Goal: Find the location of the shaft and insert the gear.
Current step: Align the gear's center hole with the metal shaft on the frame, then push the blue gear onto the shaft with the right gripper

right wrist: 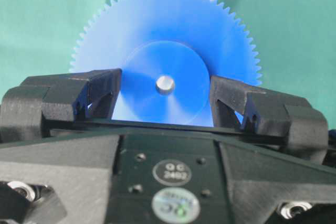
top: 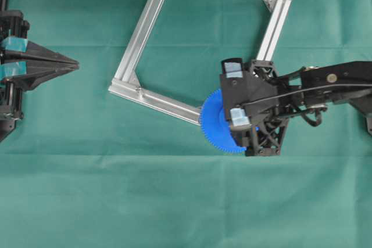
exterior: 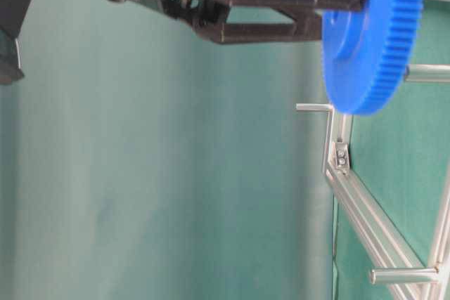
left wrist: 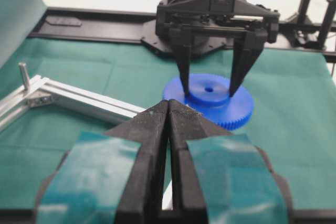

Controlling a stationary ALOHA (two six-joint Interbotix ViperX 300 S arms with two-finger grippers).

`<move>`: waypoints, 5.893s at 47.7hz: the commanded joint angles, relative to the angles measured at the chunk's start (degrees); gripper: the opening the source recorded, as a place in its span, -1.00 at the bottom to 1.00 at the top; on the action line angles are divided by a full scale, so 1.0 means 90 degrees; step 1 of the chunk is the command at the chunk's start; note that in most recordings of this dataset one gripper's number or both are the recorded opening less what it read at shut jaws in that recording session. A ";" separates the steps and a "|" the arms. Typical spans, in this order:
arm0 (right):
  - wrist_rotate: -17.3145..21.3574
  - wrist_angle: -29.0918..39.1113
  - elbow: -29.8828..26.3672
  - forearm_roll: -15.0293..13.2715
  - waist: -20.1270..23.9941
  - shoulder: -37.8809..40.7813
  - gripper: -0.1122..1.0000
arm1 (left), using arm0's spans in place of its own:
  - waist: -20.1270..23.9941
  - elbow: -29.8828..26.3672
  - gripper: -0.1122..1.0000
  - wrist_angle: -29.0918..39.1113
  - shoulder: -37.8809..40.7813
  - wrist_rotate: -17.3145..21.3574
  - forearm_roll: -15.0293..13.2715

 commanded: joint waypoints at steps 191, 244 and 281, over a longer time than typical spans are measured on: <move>-0.0020 -0.0596 -0.0254 -0.0576 -0.0762 0.0605 0.45 | -0.0059 -0.0186 -0.79 0.0176 0.0059 -0.0020 -0.0020; 0.0371 -0.0791 -0.0059 -0.0488 -0.0098 0.0498 0.45 | -0.0059 -0.0176 -0.79 0.0176 0.0059 -0.0020 -0.0039; 0.0283 -0.0752 -0.0508 -0.0527 0.0039 0.0811 0.45 | -0.0059 -0.0186 -0.79 0.0176 0.0059 -0.0020 -0.0039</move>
